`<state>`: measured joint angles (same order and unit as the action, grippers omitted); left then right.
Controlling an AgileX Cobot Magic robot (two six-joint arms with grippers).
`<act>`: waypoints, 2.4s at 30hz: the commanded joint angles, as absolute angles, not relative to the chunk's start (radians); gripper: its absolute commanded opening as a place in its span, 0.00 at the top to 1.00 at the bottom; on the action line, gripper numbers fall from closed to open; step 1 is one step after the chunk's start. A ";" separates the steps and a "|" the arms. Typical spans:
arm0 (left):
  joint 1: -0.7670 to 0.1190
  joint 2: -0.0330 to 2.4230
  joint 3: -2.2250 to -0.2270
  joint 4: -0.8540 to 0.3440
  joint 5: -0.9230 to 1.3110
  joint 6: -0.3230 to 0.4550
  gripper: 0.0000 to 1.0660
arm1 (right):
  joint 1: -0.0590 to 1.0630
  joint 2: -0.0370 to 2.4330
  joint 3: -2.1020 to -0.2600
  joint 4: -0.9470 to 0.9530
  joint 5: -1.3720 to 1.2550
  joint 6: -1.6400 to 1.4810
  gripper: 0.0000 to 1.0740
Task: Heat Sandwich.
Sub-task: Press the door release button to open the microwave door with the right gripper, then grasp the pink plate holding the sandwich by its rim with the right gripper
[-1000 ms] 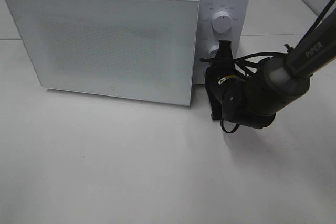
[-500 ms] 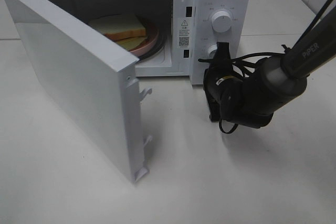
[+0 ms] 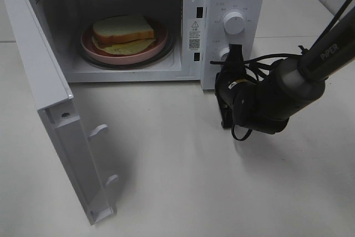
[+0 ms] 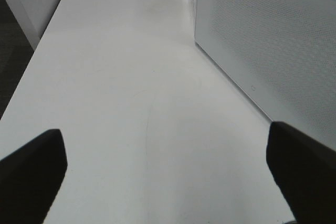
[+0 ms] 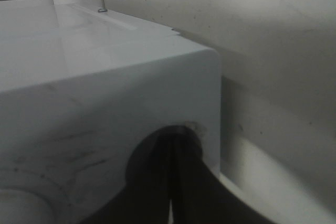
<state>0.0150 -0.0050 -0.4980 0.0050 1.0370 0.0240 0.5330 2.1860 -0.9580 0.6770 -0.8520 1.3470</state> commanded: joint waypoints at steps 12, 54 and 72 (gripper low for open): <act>0.015 -0.026 -0.494 0.000 1.029 0.023 0.08 | 0.570 2.123 -0.936 0.691 -0.961 1.340 1.00; 0.015 -0.026 -0.494 0.000 1.029 0.023 0.08 | 0.592 1.599 -0.722 0.719 -0.018 0.129 0.94; 0.015 -0.026 -0.494 0.000 1.029 0.023 0.08 | 0.592 1.525 -0.726 0.460 0.399 0.049 0.88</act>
<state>0.0150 -0.0050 -0.4980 0.0050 1.0370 0.0240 0.5920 1.5320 -0.7240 0.4950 0.3580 0.0590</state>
